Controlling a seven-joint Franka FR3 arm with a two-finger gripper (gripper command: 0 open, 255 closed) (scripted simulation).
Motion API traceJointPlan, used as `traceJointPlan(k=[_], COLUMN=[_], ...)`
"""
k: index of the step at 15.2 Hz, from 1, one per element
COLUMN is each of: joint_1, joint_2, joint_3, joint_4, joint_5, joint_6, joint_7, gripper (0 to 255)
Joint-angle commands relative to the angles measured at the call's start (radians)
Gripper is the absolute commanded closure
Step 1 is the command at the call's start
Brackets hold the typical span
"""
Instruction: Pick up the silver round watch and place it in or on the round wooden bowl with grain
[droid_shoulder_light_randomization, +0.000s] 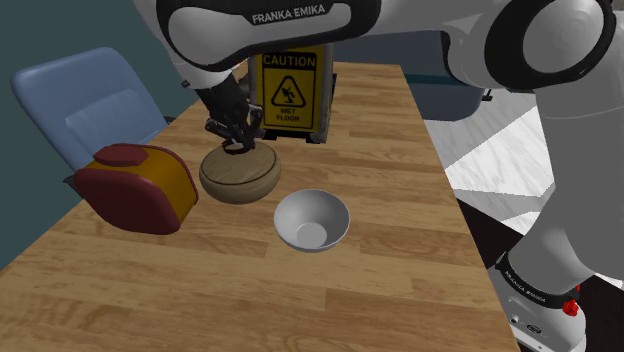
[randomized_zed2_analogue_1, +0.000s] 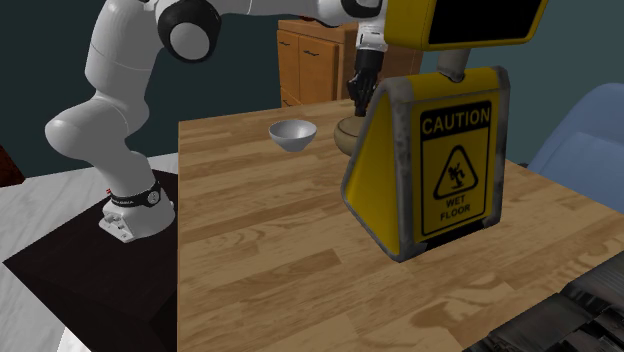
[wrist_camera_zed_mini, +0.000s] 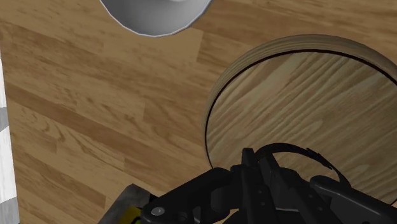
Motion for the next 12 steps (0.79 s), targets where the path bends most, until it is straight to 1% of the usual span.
traceJointPlan(k=[1,2,10,11,12], joint_1=[-0.008,-0.013,-0.012,-0.012,-0.012], joint_2=[-0.007,-0.007,-0.007,-0.007,-0.007], joint_3=[0.002,0.002,0.002,0.002,0.002], joint_4=[-0.038,-0.057,-0.057,-0.057,-0.057], joint_5=[0.002,0.002,0.002,0.002,0.002], joint_6=[0.029,0.046,0.046,0.046,0.046], joint_7=[0.01,0.015,0.015,0.015,0.015], gripper=[255,255,255,0,0])
